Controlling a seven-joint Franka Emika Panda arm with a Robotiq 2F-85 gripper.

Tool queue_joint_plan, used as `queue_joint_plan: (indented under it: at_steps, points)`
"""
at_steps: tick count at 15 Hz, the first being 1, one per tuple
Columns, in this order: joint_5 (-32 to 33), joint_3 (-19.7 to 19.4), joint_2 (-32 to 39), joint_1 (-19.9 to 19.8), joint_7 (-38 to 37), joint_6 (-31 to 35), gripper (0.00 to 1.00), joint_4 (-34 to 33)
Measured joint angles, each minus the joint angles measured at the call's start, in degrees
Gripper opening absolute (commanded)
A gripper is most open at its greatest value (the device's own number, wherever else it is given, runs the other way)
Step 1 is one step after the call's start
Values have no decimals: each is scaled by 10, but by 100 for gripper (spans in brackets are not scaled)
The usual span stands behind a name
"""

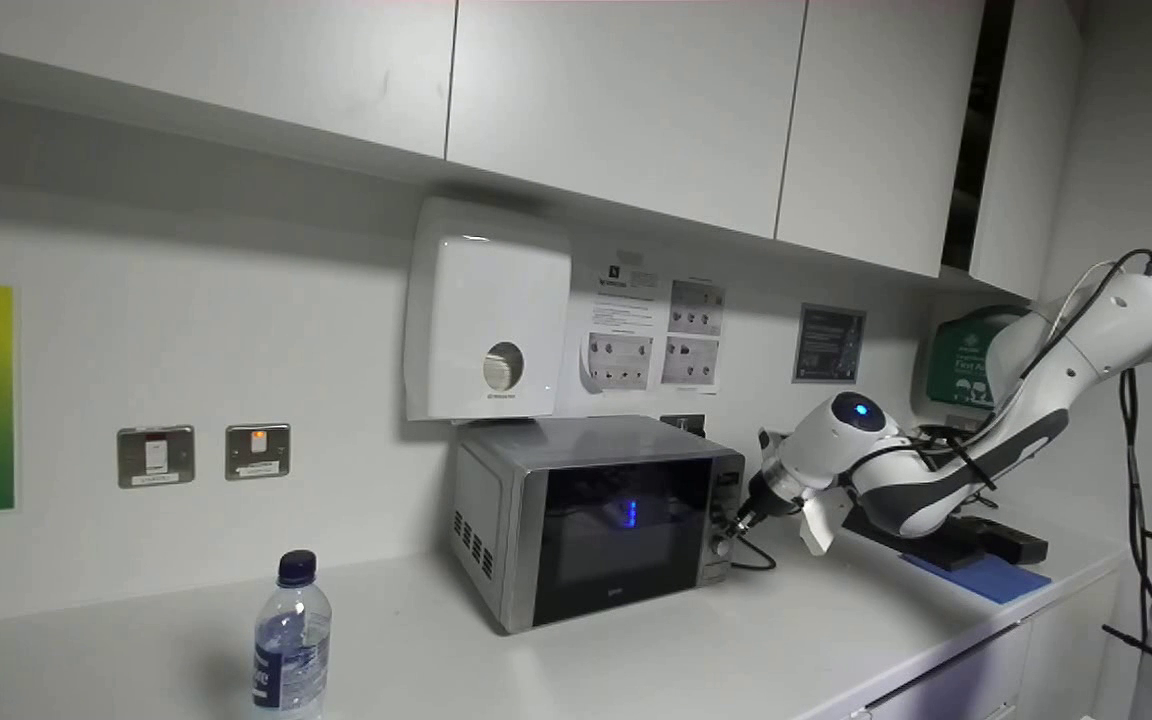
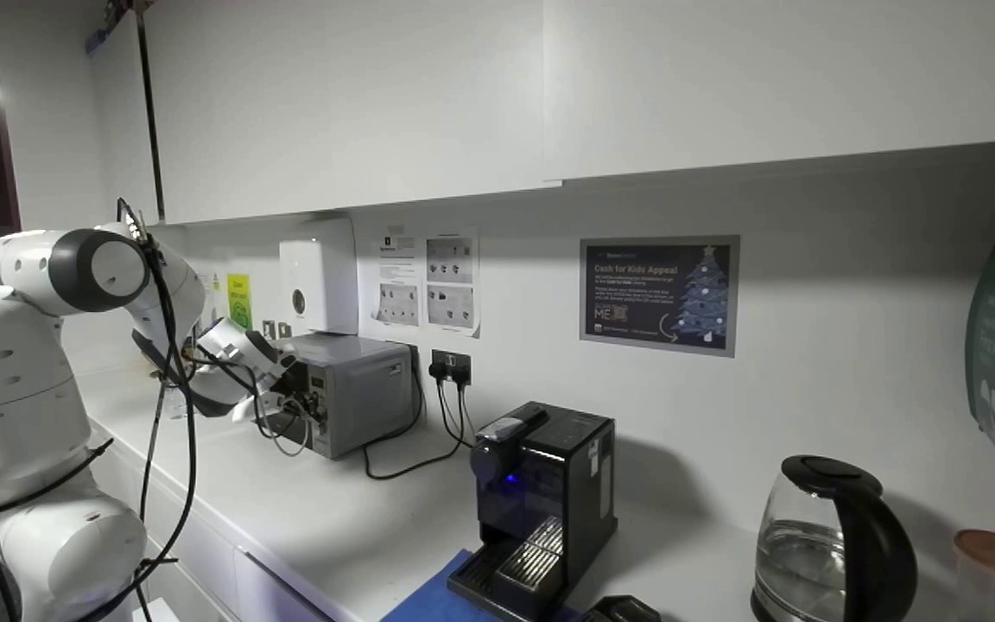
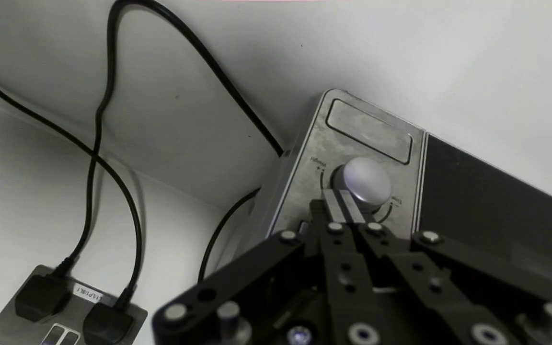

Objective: Close the microwave door then press a button on the microwave.

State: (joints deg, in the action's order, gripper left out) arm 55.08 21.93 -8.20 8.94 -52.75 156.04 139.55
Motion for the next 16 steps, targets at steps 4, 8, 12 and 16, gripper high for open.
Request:
queue_joint_plan:
  at_steps: [4, 8, 12, 16]
  points:
    - [14, 0, 0, 0, -9, 0, 0, 1]
    - [24, 0, 0, 0, -9, 0, 0, 1]
    - [29, 0, 0, 0, -9, 0, 0, 1]
    - [33, 0, 0, 0, -9, 0, 0, 1]
